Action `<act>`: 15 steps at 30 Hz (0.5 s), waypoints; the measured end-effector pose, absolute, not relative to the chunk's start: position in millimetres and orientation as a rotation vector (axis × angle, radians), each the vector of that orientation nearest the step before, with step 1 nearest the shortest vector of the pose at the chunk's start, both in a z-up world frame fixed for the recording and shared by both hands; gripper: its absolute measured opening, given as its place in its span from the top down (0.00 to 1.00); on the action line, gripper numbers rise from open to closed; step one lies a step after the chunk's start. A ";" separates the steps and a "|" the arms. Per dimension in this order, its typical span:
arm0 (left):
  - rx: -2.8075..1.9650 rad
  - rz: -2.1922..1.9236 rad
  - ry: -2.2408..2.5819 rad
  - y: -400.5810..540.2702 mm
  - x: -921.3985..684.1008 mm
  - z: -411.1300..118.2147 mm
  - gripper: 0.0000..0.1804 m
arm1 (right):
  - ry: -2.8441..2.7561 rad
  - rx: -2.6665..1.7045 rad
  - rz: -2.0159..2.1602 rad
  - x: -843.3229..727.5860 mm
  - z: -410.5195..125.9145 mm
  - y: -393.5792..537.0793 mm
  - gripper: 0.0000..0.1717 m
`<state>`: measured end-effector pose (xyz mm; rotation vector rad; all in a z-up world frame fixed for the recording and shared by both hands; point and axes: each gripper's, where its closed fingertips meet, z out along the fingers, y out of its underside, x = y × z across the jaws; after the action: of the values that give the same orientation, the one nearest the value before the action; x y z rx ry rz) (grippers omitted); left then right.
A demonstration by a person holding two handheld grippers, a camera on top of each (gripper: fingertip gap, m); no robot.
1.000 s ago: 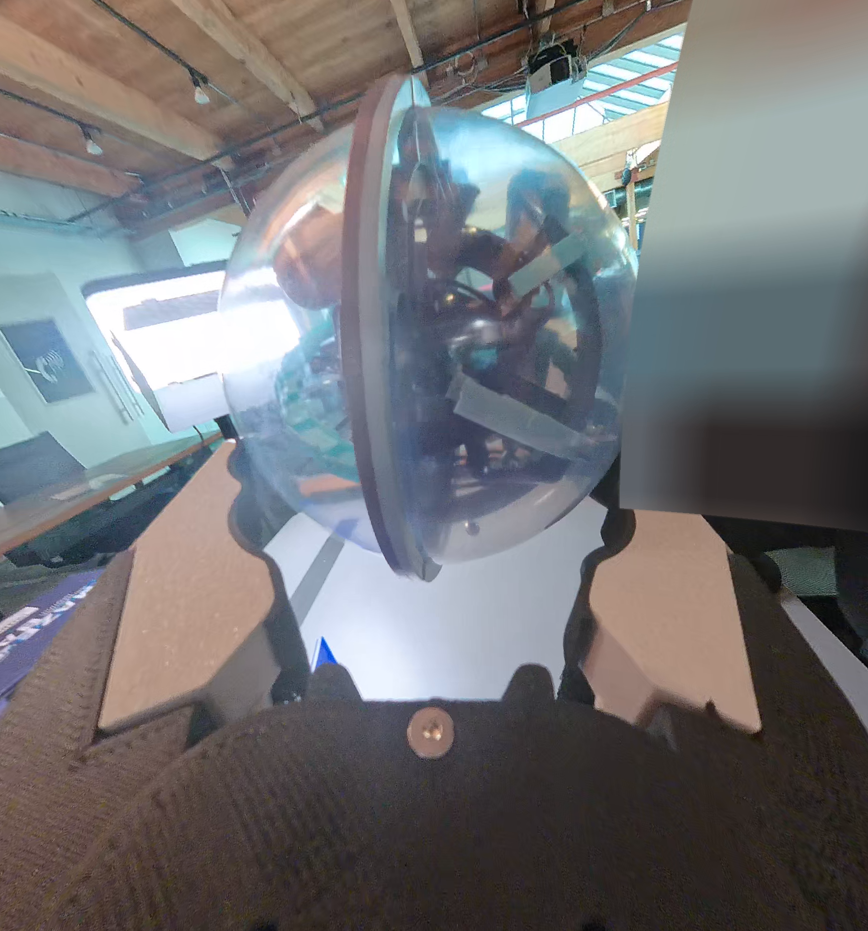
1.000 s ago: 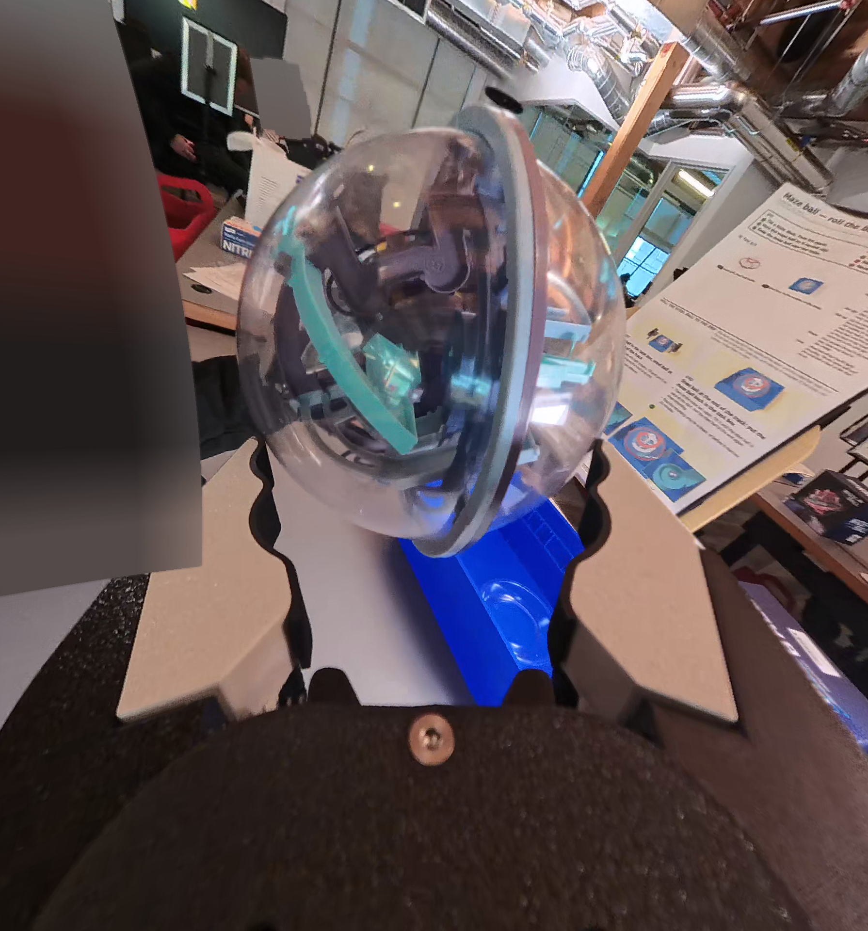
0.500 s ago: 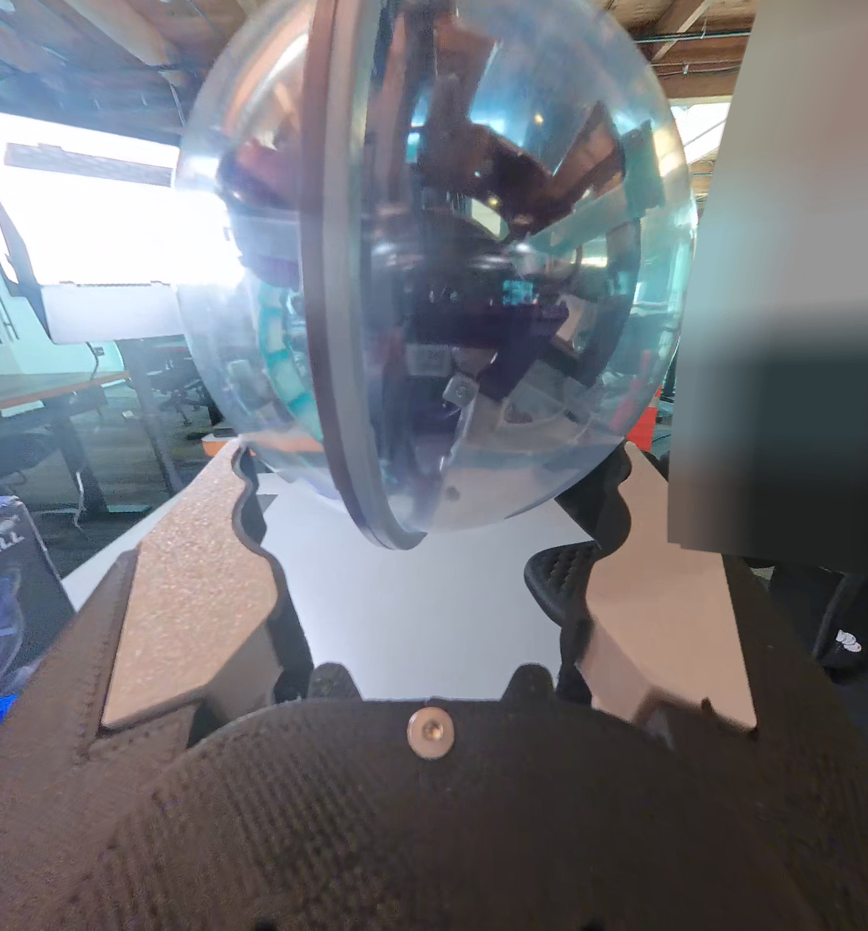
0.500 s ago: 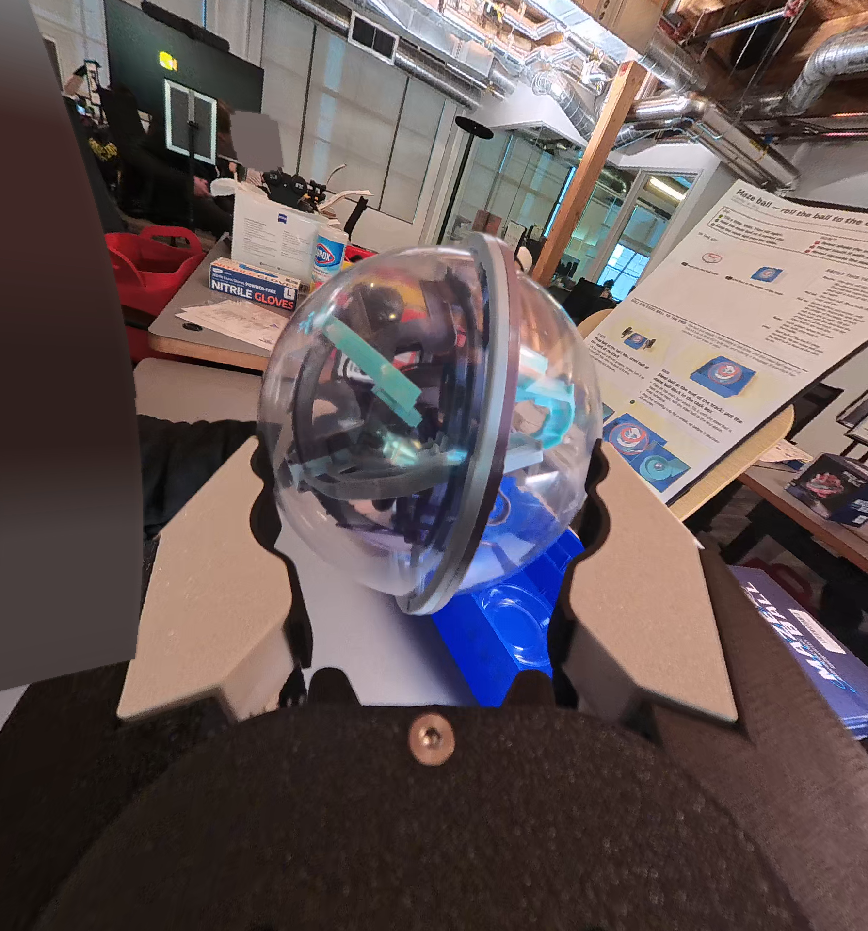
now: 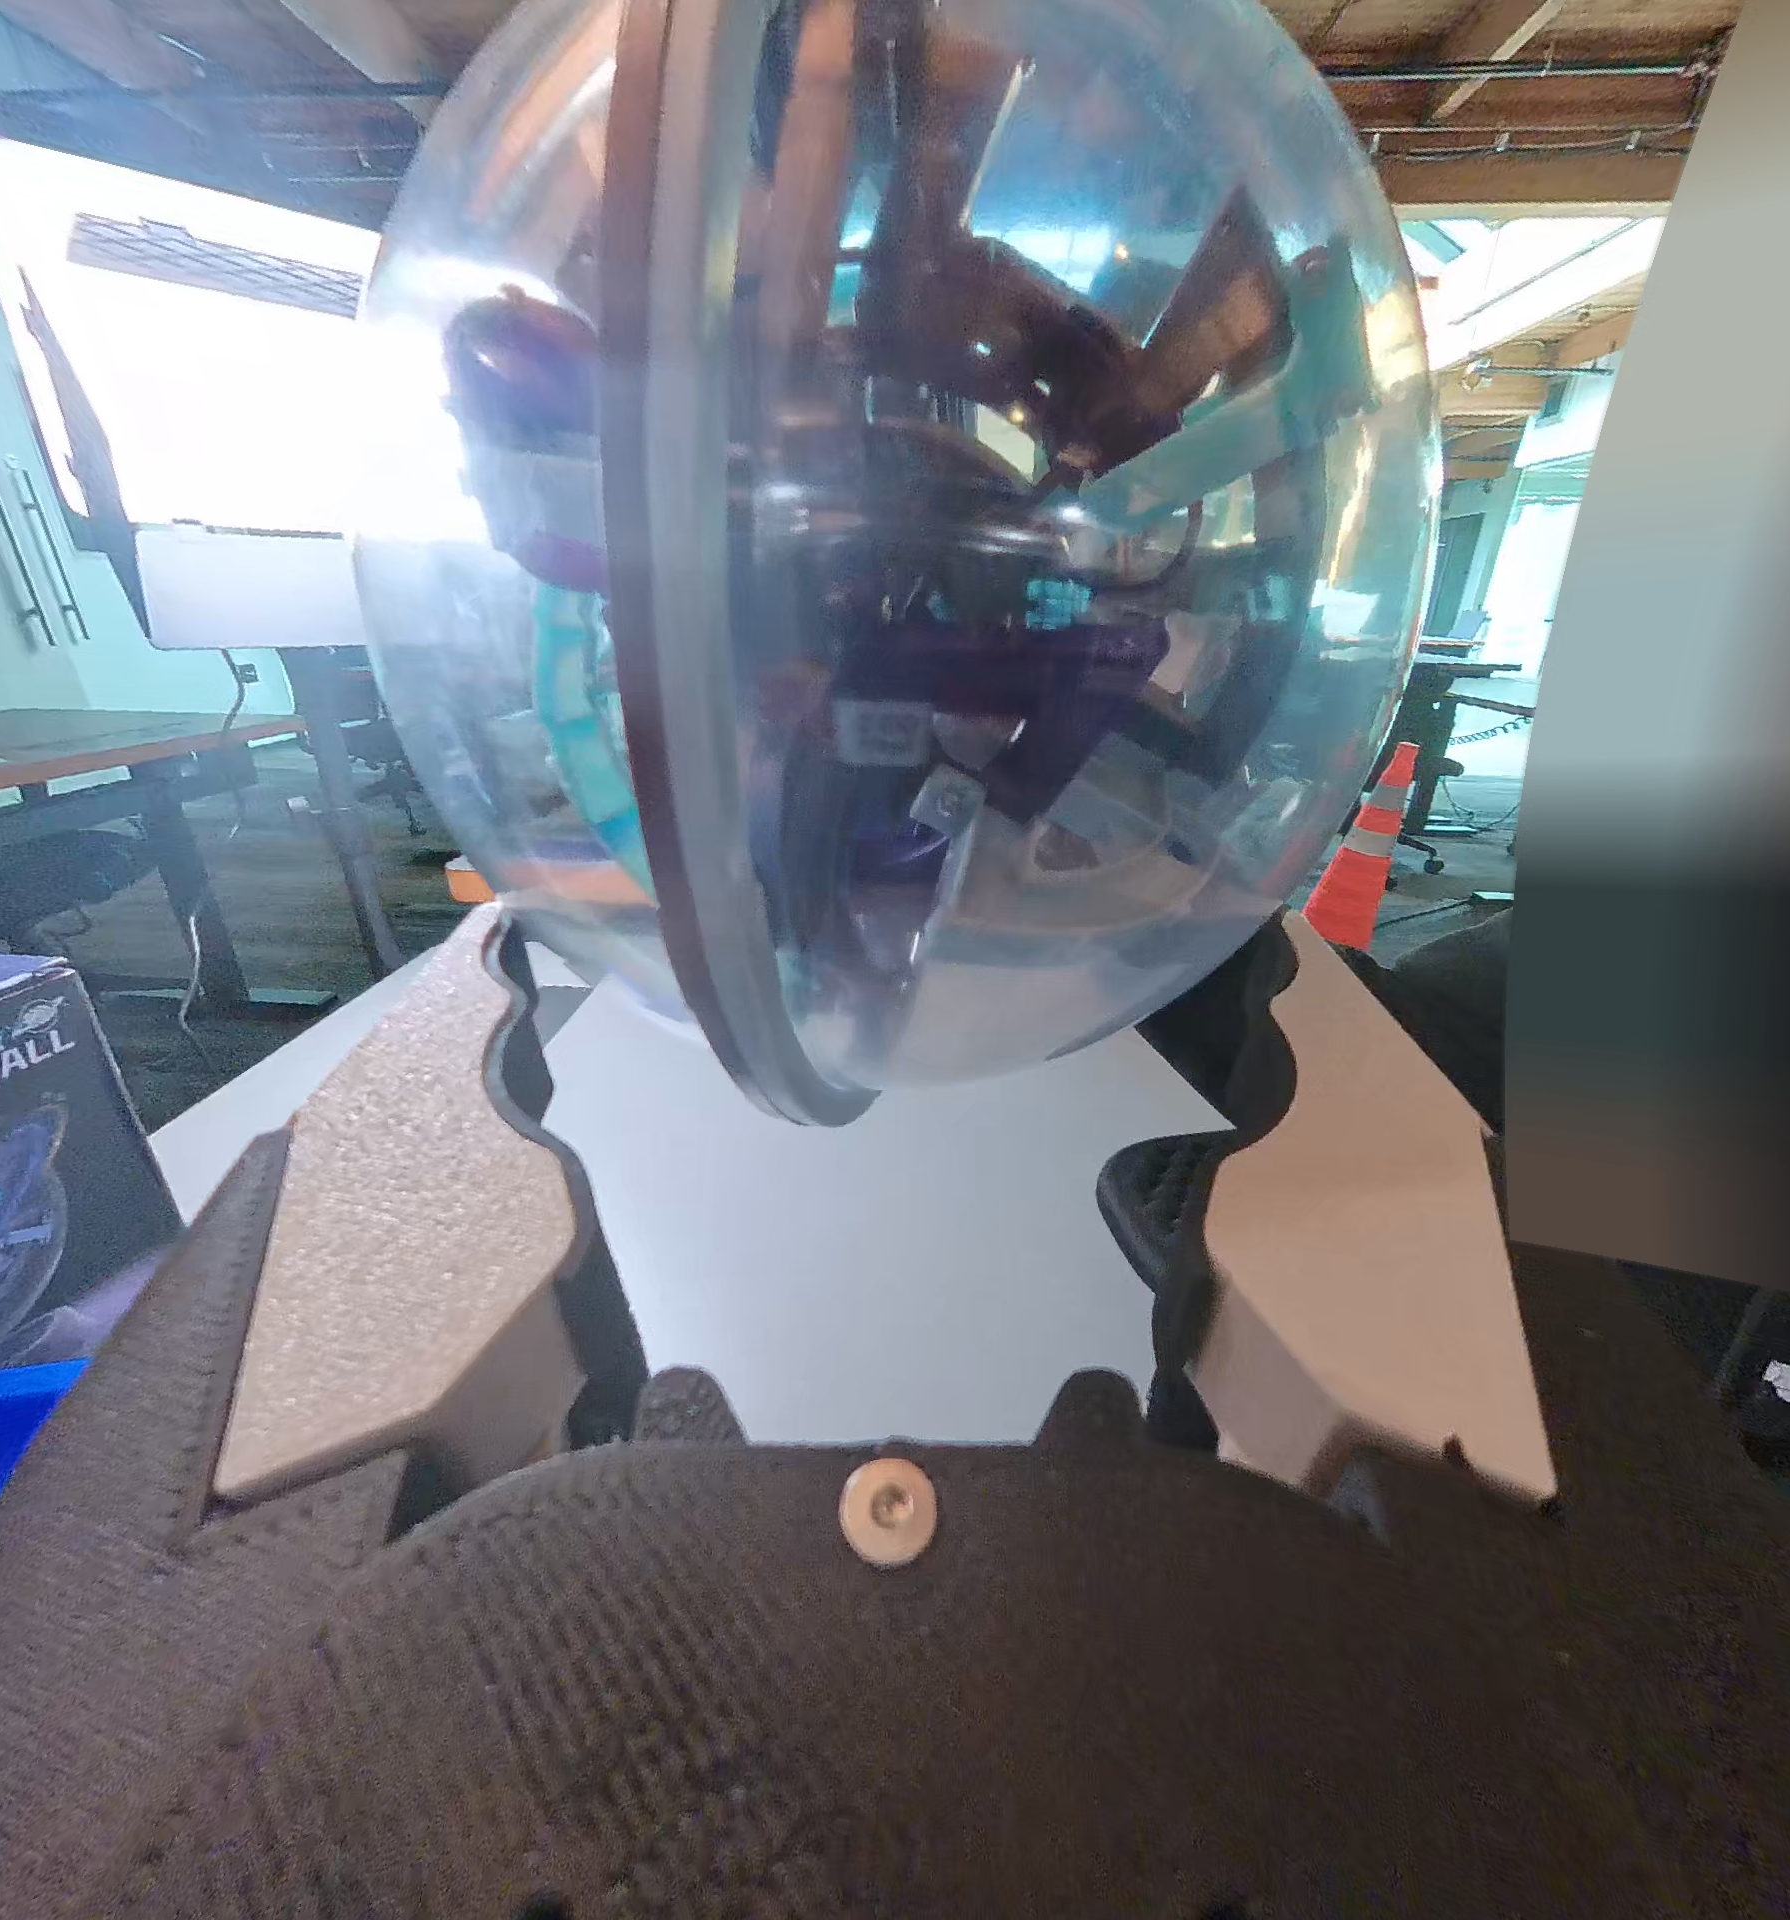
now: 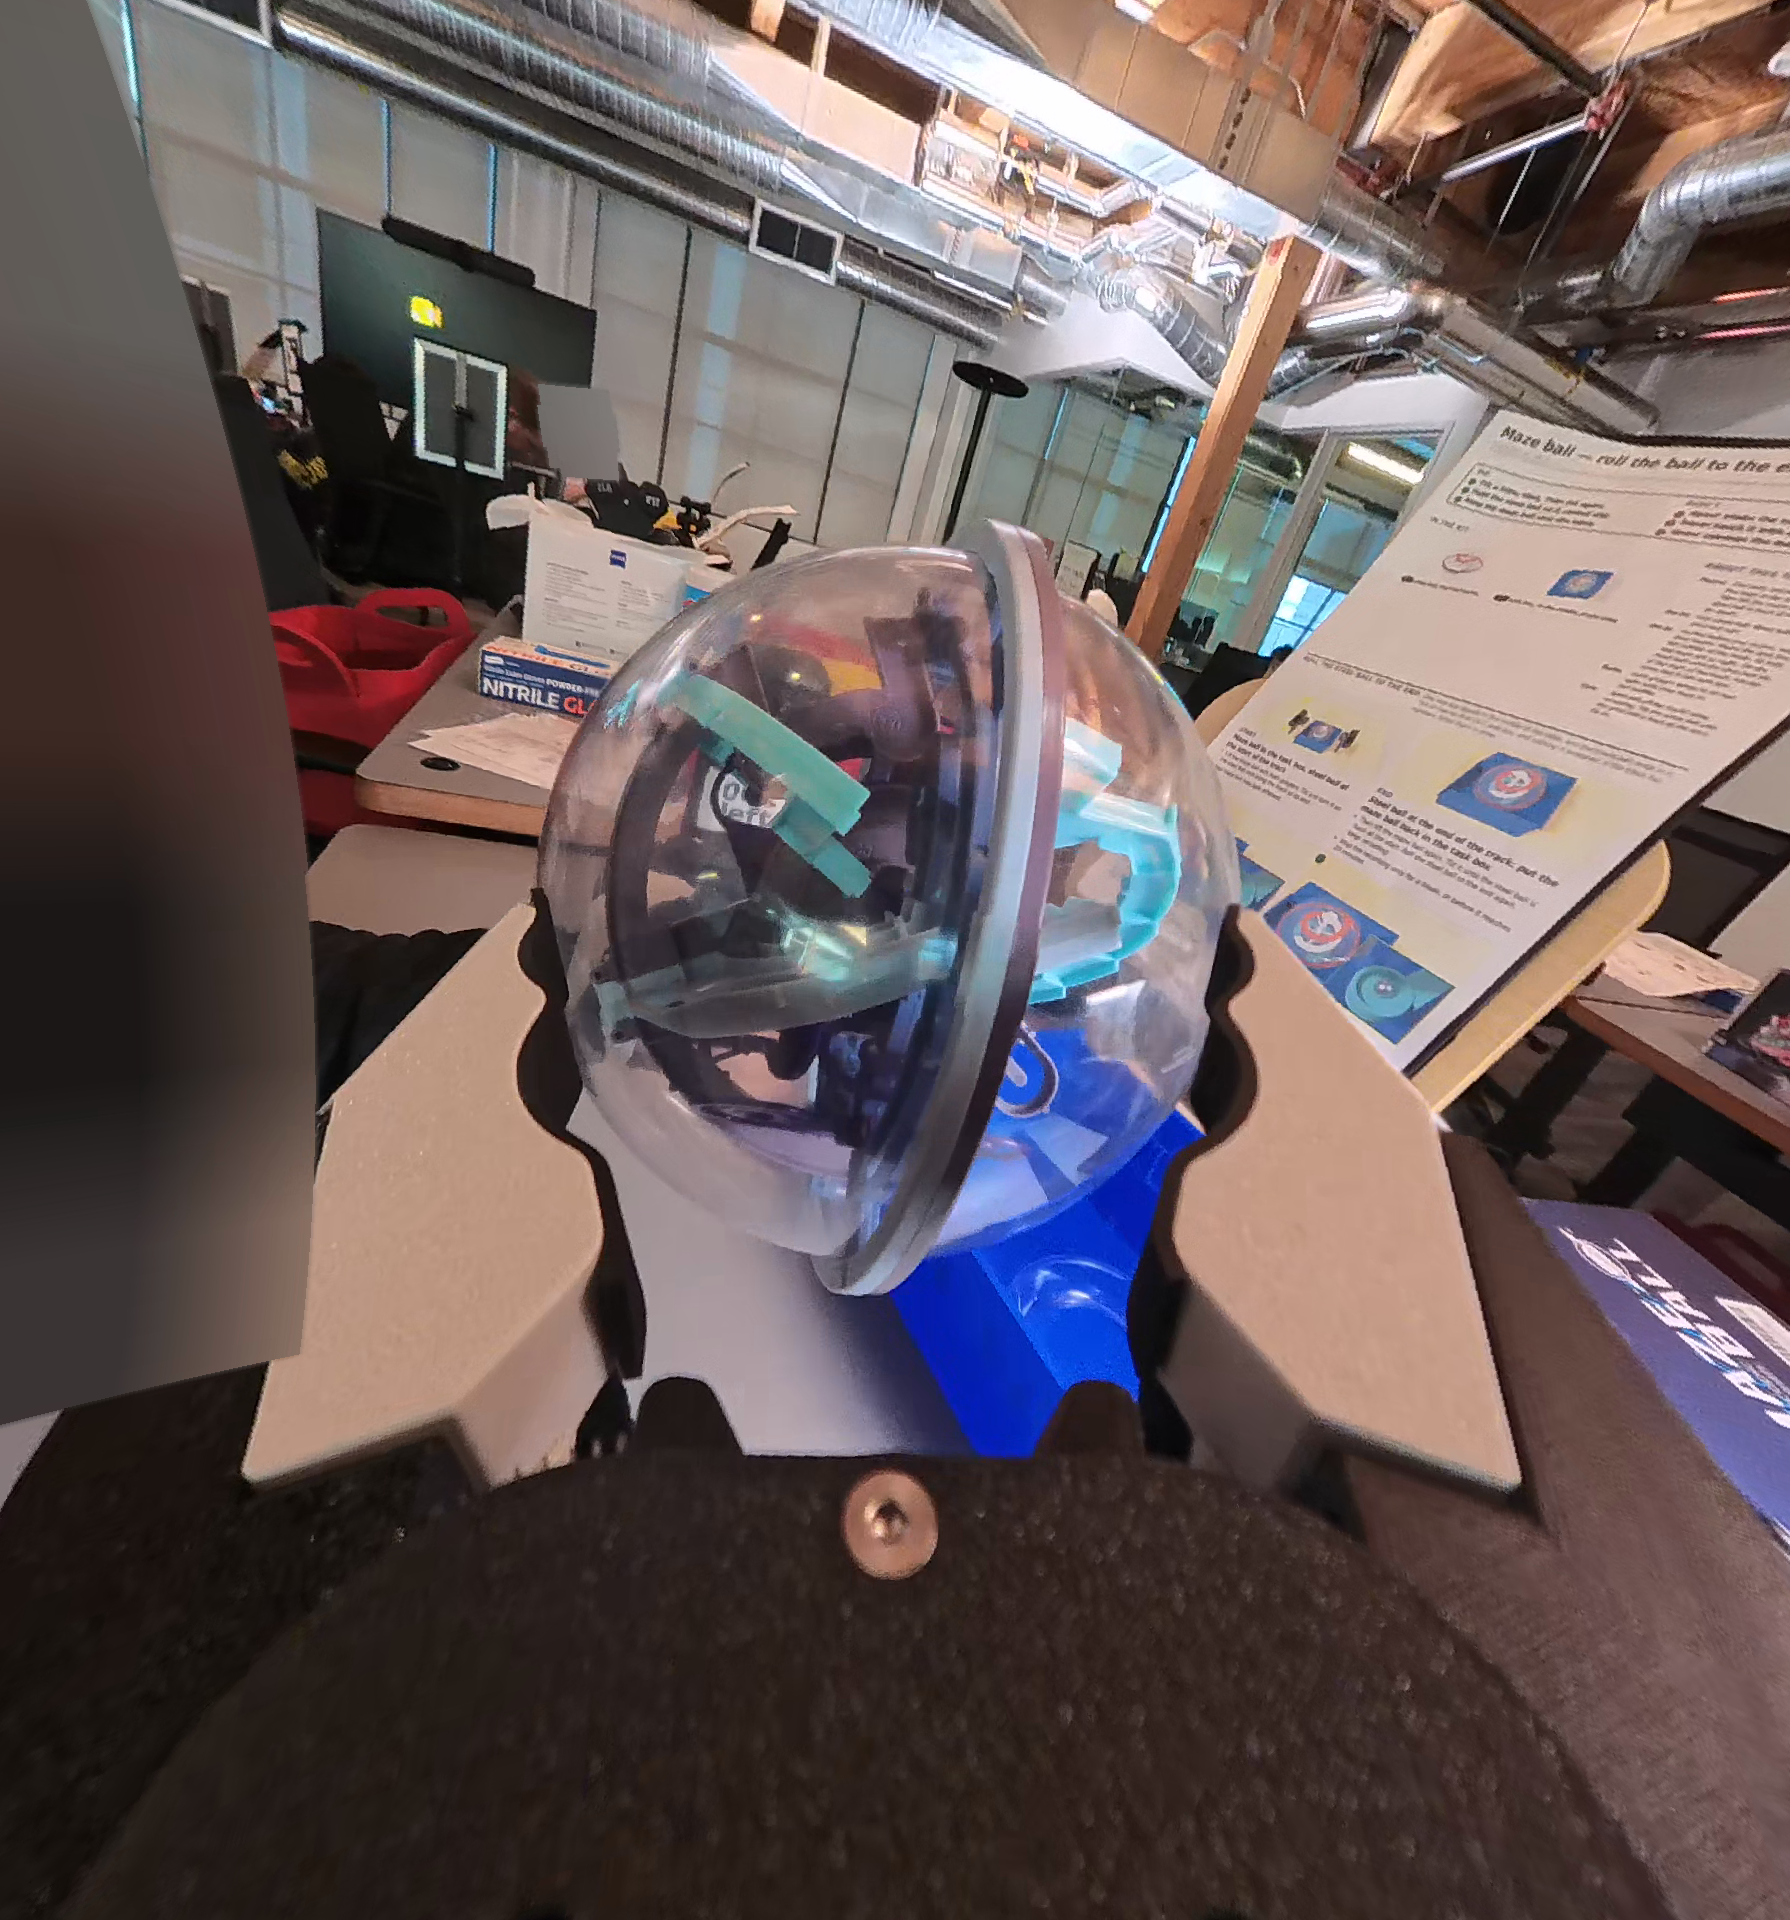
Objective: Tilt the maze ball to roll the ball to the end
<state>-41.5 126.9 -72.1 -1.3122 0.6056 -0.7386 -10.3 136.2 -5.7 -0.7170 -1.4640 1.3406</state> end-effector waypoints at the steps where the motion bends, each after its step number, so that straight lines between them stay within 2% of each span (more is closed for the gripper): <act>1: -1.311 -0.737 0.603 126.8 -42.3 -71.6 0.26 | -1.460 -0.715 1.346 -10.8 -5.8 136.5 0.30; 15: -1.148 -0.576 0.669 111.4 -46.9 -52.8 0.27 | -1.410 -0.482 1.346 -4.6 1.7 118.5 0.30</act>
<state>-46.9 111.4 -52.8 -1.1480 0.6690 -0.5760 -4.6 118.5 1.7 -0.4819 -1.4103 1.3464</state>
